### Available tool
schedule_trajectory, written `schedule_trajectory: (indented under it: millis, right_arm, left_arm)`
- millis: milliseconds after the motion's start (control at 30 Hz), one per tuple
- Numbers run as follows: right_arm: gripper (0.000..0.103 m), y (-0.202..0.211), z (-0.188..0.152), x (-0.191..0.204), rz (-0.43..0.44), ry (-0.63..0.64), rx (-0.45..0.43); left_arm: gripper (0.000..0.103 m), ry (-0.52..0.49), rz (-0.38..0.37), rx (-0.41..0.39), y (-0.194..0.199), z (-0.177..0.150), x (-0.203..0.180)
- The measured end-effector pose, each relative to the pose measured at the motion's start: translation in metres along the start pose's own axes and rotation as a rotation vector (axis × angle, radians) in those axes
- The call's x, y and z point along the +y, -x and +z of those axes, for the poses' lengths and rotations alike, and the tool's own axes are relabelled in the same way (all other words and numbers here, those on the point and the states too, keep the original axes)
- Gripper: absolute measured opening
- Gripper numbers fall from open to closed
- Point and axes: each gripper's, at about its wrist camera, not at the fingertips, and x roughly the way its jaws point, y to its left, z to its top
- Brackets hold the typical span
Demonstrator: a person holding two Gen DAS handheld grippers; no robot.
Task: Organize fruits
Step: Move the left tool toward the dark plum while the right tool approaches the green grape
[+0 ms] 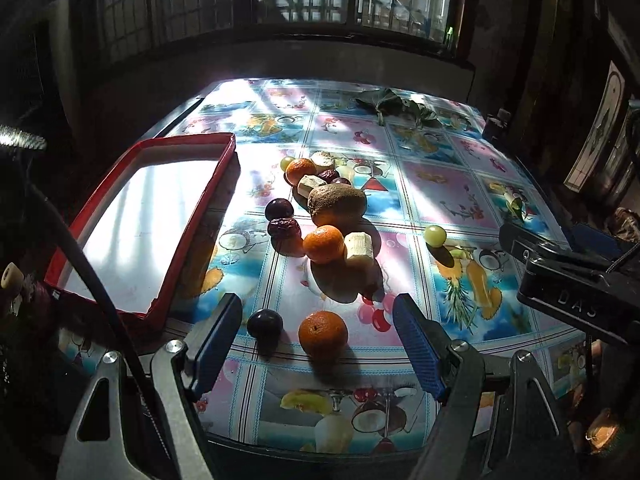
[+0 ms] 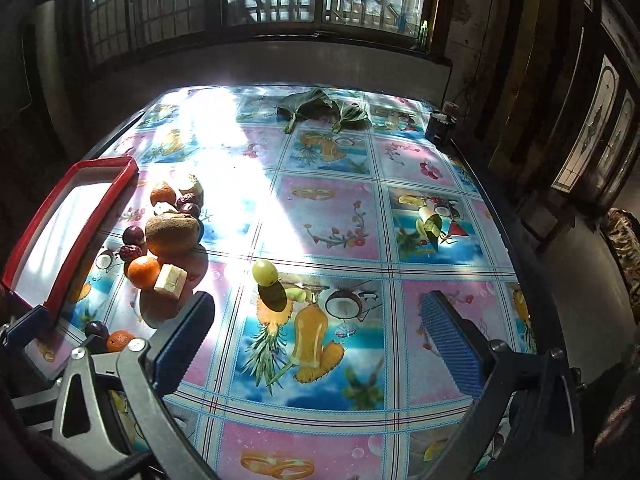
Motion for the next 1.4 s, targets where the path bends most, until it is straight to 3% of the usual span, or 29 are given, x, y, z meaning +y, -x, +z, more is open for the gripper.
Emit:
schedule_trajectory:
  millis: [233, 933, 1400]
  right_arm:
    - [0.103, 0.005, 0.001, 0.001, -0.037, 0.004, -0.016]
    - [0.103, 0.005, 0.002, 0.005, -0.036, 0.017, -0.011]
    - [0.103, 0.002, -0.002, 0.010, -0.041, 0.039, 0.004]
  left_arm:
    - [0.078, 0.008, 0.000, 0.004, -0.001, -0.001, 0.005]
    - [0.078, 0.011, -0.004, 0.018, -0.001, -0.001, 0.007]
    - [0.078, 0.053, 0.026, 0.027, 0.002, -0.008, 0.037]
